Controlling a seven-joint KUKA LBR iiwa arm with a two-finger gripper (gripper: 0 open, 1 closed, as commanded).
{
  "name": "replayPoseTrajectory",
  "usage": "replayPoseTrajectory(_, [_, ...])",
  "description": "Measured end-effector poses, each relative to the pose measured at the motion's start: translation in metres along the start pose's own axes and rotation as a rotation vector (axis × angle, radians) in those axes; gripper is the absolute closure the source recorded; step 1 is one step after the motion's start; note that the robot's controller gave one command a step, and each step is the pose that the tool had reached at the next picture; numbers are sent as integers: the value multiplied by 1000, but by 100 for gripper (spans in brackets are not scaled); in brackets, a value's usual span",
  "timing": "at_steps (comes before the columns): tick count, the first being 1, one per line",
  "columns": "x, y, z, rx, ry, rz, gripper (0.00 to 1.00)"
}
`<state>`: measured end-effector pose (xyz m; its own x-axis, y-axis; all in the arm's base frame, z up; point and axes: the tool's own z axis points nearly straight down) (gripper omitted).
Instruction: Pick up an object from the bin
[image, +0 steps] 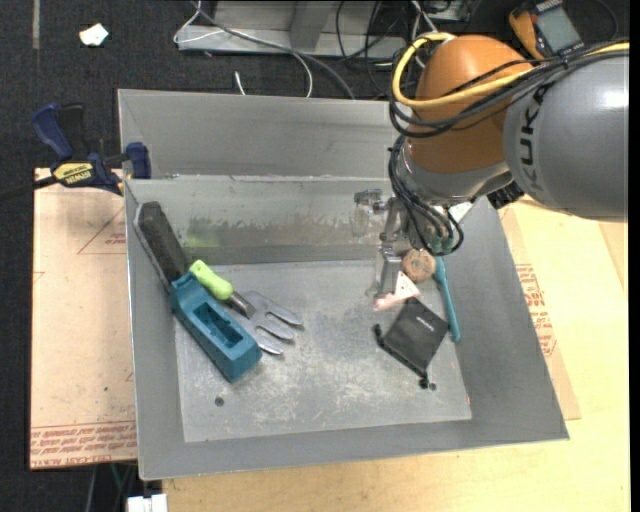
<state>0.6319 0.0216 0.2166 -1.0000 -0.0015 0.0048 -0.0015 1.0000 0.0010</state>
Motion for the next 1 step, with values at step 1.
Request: replayPoseTrajectory(1, [-1,0,-5,0,-7,0,0])
